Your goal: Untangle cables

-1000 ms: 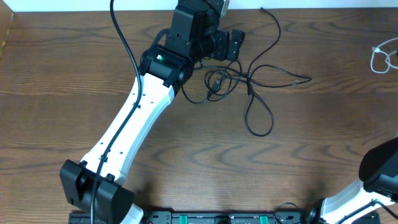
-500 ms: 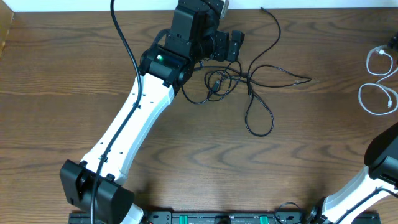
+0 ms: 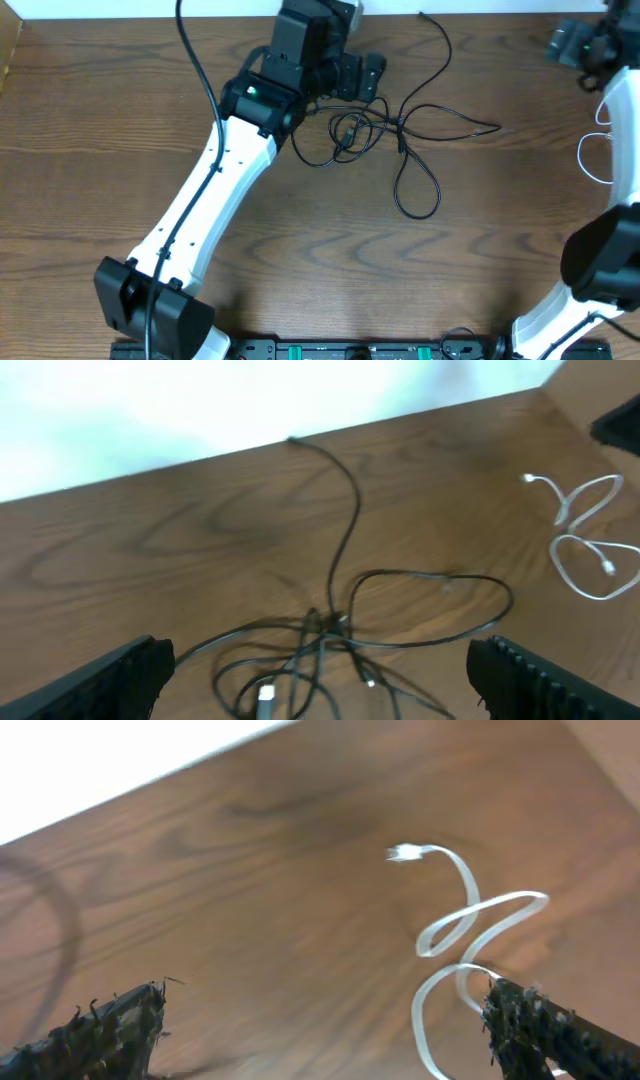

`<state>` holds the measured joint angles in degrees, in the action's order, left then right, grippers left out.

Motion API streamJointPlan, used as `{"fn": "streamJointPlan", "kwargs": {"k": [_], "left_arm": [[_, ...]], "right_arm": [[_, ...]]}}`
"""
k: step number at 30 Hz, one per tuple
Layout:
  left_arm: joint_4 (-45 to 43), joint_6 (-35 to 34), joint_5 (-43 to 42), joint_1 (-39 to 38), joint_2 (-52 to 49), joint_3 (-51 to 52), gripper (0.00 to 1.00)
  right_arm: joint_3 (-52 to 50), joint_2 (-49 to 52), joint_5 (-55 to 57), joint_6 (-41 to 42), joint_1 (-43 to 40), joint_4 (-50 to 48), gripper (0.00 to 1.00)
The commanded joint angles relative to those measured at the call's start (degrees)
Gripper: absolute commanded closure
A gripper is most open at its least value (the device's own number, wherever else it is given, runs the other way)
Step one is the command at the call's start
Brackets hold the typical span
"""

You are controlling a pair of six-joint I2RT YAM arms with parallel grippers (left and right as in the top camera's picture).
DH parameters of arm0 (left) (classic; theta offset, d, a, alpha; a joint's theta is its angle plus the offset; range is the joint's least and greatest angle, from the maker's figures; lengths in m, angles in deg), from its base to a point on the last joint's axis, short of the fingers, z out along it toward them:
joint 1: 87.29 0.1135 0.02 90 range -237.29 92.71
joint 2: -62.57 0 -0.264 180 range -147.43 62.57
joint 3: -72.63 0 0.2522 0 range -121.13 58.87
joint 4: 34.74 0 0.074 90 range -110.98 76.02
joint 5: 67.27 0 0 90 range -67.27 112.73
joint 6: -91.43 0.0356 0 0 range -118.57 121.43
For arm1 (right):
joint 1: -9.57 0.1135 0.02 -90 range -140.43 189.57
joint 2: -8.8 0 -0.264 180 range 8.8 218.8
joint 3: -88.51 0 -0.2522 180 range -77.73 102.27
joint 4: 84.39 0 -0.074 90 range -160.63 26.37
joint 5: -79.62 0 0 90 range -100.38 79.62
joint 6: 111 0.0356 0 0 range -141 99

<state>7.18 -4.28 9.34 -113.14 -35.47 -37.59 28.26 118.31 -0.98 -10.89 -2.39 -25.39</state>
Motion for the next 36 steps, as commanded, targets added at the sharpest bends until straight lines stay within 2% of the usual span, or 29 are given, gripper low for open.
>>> {"fn": "streamJointPlan", "kwargs": {"k": [1,5,9,14,17,22,32,36], "left_arm": [[2.3,1.5,-0.3,3.6,0.0,-0.9,0.02],[7.2,7.6,-5.5,6.3,0.0,-0.9,0.02],[12.3,12.4,-5.7,7.6,0.0,-0.9,0.02],[16.6,19.3,-6.1,7.7,-0.1,-0.9,0.02],[17.0,21.9,-9.7,7.7,-0.6,-0.8,0.02],[16.6,24.0,-17.0,7.4,-5.2,-0.8,0.02],[4.9,24.3,-18.8,7.3,-15.6,-0.8,0.02],[1.7,24.3,-21.1,6.7,-18.1,-0.8,0.07]], "right_arm": [[0.1,-3.5,-8.8,-7.6,4.7,1.4,0.01],[0.1,-3.7,-18.0,-10.0,8.4,3.7,0.01],[0.1,-3.7,-24.4,-8.9,11.7,4.8,0.01],[0.1,-3.7,-27.1,-5.4,15.9,6.1,0.01],[0.1,-3.7,-25.7,-4.3,18.9,7.2,0.01],[0.1,-3.7,-13.6,4.2,23.9,10.3,0.01],[0.1,-3.7,-12.5,5.3,23.8,11.4,0.01],[0.1,-4.0,-12.5,5.3,22.7,11.1,0.01]]}}
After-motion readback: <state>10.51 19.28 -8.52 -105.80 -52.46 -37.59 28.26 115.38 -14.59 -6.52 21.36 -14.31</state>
